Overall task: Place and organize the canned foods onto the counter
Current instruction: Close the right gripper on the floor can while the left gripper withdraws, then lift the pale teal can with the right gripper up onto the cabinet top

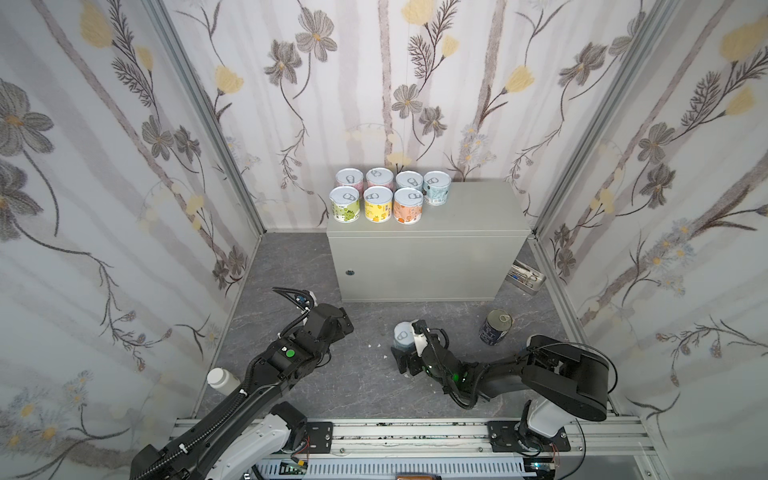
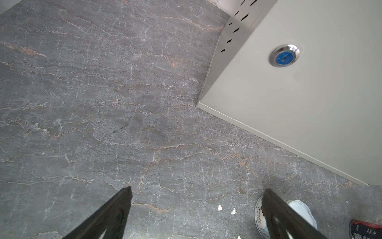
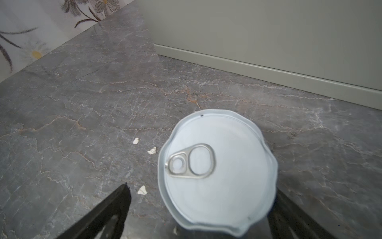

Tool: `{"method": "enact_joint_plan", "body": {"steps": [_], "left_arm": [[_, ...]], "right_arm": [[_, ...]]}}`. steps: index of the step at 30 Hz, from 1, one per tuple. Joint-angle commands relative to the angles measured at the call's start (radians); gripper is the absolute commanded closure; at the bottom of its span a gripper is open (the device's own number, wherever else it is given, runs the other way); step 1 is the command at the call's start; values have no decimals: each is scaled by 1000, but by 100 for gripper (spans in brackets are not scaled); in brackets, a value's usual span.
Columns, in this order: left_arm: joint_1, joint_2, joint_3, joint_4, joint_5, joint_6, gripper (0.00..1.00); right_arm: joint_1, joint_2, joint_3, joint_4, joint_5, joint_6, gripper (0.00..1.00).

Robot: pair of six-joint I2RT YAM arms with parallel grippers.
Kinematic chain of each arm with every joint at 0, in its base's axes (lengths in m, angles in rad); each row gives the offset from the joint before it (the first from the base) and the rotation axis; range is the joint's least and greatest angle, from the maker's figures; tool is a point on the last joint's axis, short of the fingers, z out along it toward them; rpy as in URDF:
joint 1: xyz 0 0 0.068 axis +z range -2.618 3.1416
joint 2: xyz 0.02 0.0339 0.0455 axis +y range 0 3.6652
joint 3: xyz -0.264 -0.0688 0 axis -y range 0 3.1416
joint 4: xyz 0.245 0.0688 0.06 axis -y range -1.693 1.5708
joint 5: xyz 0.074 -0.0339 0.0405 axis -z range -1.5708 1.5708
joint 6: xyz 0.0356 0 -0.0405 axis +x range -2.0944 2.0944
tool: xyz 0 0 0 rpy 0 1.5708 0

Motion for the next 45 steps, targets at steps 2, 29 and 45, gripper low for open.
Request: {"method": "enact_joint_plan", "body": {"steps": [2, 29, 45], "left_arm": [[26, 12, -12, 63, 41, 27, 0], [114, 32, -65, 130, 130, 72, 0], [117, -27, -76, 129, 197, 104, 0]], "right_arm": [[-22, 55, 48, 16, -23, -5, 0], [-101, 163, 168, -52, -15, -15, 31], [-102, -345, 139, -444, 28, -34, 39]]}}
